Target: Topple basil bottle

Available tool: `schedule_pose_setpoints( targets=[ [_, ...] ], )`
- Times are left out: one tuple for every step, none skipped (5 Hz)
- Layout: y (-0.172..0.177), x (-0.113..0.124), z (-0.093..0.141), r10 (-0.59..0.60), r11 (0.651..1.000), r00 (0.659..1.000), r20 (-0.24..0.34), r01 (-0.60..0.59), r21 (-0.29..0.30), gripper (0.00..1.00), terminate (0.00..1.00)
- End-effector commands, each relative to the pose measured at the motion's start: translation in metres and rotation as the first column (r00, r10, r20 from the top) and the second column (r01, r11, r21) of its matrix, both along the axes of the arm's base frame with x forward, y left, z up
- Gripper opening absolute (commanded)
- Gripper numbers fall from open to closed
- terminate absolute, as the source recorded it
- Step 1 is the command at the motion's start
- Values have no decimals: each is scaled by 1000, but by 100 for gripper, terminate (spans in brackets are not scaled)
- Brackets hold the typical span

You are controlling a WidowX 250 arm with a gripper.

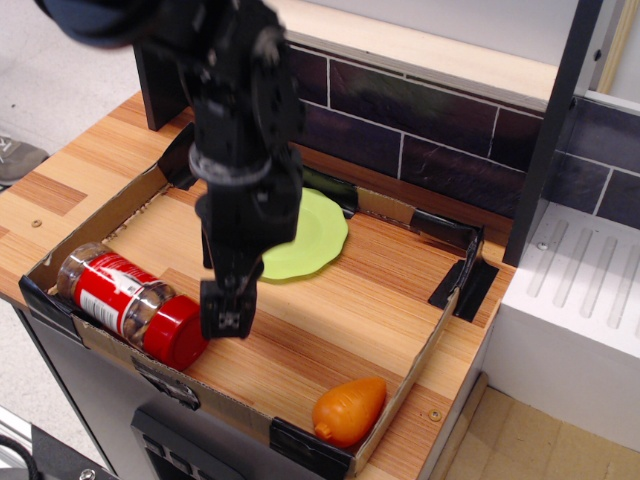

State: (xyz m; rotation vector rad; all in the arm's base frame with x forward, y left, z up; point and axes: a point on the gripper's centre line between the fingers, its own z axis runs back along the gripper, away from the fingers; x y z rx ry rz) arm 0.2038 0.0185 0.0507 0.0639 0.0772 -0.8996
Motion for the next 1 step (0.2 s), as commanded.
schedule_pose_setpoints(
  targets=[
    [16, 38, 57, 283, 958, 930, 237, -285, -24, 100, 100]
  ],
)
